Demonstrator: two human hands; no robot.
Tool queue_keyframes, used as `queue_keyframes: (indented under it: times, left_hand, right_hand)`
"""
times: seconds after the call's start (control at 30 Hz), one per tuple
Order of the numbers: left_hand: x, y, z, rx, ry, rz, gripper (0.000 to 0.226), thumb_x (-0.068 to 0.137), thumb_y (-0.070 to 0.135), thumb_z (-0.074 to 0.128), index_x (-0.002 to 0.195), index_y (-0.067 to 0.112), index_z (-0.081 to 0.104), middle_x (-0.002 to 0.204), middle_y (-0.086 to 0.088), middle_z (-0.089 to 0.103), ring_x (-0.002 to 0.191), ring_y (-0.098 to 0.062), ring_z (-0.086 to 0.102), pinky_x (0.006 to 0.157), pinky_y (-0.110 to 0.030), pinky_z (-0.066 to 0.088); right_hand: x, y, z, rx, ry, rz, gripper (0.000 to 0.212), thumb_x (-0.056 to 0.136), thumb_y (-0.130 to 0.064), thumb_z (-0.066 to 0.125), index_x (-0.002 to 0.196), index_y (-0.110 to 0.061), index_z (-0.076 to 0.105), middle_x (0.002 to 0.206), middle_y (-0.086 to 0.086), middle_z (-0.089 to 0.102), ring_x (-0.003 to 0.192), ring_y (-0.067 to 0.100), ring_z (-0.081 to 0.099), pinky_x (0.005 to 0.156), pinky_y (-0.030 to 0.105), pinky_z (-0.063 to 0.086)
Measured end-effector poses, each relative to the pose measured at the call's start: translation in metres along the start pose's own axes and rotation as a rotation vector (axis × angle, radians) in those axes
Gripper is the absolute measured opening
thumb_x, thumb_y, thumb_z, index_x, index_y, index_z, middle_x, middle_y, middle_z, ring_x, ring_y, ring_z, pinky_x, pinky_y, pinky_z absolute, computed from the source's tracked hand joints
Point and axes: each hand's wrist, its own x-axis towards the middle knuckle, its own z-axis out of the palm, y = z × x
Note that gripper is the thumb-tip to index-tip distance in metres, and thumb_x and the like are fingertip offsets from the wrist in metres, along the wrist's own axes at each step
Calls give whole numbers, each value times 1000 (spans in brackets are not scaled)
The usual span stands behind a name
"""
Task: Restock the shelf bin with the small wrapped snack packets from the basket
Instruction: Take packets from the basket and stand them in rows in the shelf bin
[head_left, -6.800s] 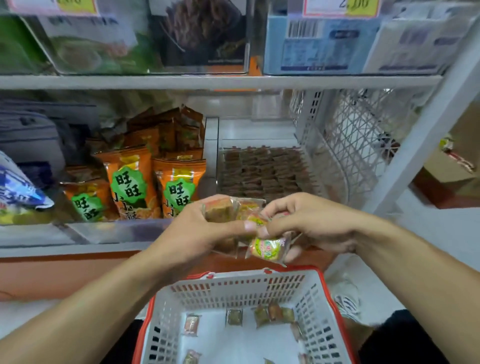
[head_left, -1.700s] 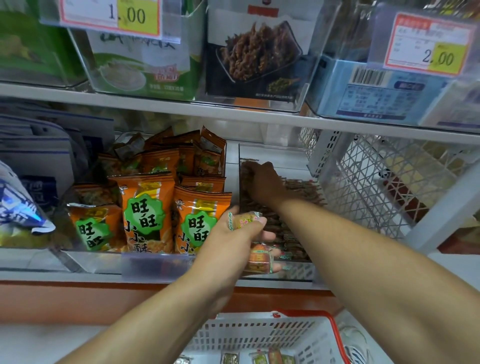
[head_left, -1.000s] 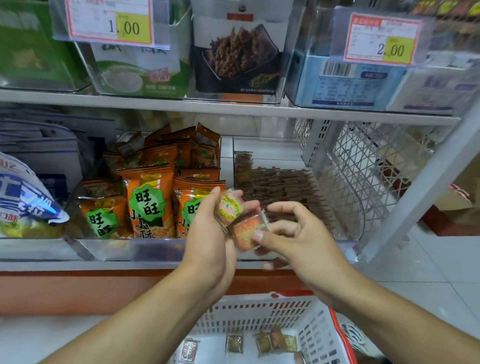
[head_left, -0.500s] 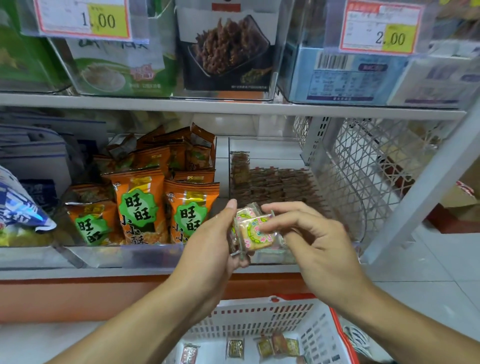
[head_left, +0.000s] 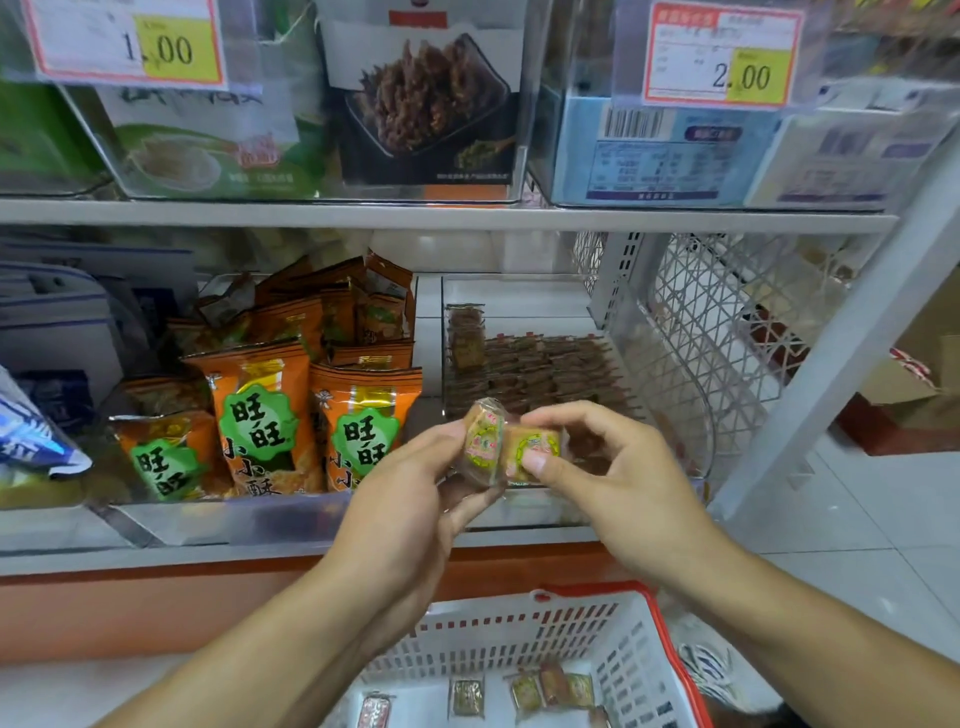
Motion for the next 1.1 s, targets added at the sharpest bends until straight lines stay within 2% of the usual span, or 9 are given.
queue_keyframes:
  times: [0.13, 0.27, 0.33, 0.6, 0.7, 0.83, 0.93, 1.0, 1.1]
  left_hand:
    - [1, -1, 1, 121, 15, 51, 33, 107, 18, 42, 120, 11, 72, 113, -12, 77, 111, -25, 71, 102, -38, 52]
    - [2, -4, 5, 127, 19, 95, 28, 105, 15, 47, 118, 10, 71, 111, -16, 76, 96, -22, 70, 93, -34, 56]
    - [2, -6, 5, 137, 17, 120, 26, 104, 13, 48, 117, 9, 70, 106, -15, 77, 94, -21, 73, 86, -28, 59]
    - [5, -5, 2, 519, 76, 349, 31, 106, 16, 49, 124, 33, 68, 127, 10, 69, 123, -10, 61, 113, -44, 43]
    - [2, -9, 4, 717, 94, 469, 42, 103, 13, 53, 131, 44, 54, 151, 21, 43, 141, 4, 36, 119, -23, 29]
    - [6, -13, 7, 755, 99, 468, 56, 102, 15, 56, 148, 42, 38, 157, 23, 28, 111, 42, 25, 81, 11, 26]
    - [13, -14, 5, 673, 99, 365, 66, 101, 17, 57, 156, 40, 27, 106, 29, 63, 66, 31, 49, 61, 6, 37]
    - [16, -14, 2, 674, 96, 318, 68, 101, 17, 58, 157, 40, 25, 66, 36, 59, 56, 24, 51, 56, 3, 40]
    - [19, -13, -2, 641, 79, 281, 69, 101, 16, 57, 157, 42, 24, 59, 36, 55, 56, 19, 52, 57, 0, 42]
  right_hand:
    - [4, -3, 4, 479, 59, 263, 22, 76, -11, 82, 94, -19, 72, 86, 15, 72, 68, 17, 65, 61, 27, 54]
    - [5, -8, 8, 886, -54, 458, 39, 69, -11, 78, 101, -3, 59, 97, 17, 75, 86, 22, 75, 68, 25, 59]
    - [5, -10, 11, 837, -87, 458, 39, 71, -17, 79, 101, -4, 58, 105, 21, 74, 93, 26, 74, 72, 29, 60]
    - [23, -5, 14, 621, -147, 344, 22, 95, -19, 66, 116, -20, 72, 116, 7, 74, 101, 19, 71, 76, 29, 57]
    - [46, 5, 17, 447, -25, 331, 25, 90, -22, 71, 114, -19, 69, 107, -2, 77, 100, 14, 72, 76, 24, 52]
    - [85, 21, 27, 81, 131, 375, 28, 78, -37, 77, 101, -29, 64, 96, -14, 71, 93, 6, 66, 74, 23, 49]
    - [118, 29, 40, -156, 110, 298, 19, 79, -43, 76, 80, -32, 61, 76, -25, 66, 72, -8, 60, 57, 11, 39]
    - [137, 33, 50, -329, 72, 260, 7, 86, -32, 70, 87, -27, 64, 88, -15, 70, 82, 7, 66, 61, 17, 41]
    - [157, 37, 62, -427, 71, 226, 23, 94, -14, 55, 108, -14, 74, 111, 9, 73, 105, 27, 67, 78, 22, 41]
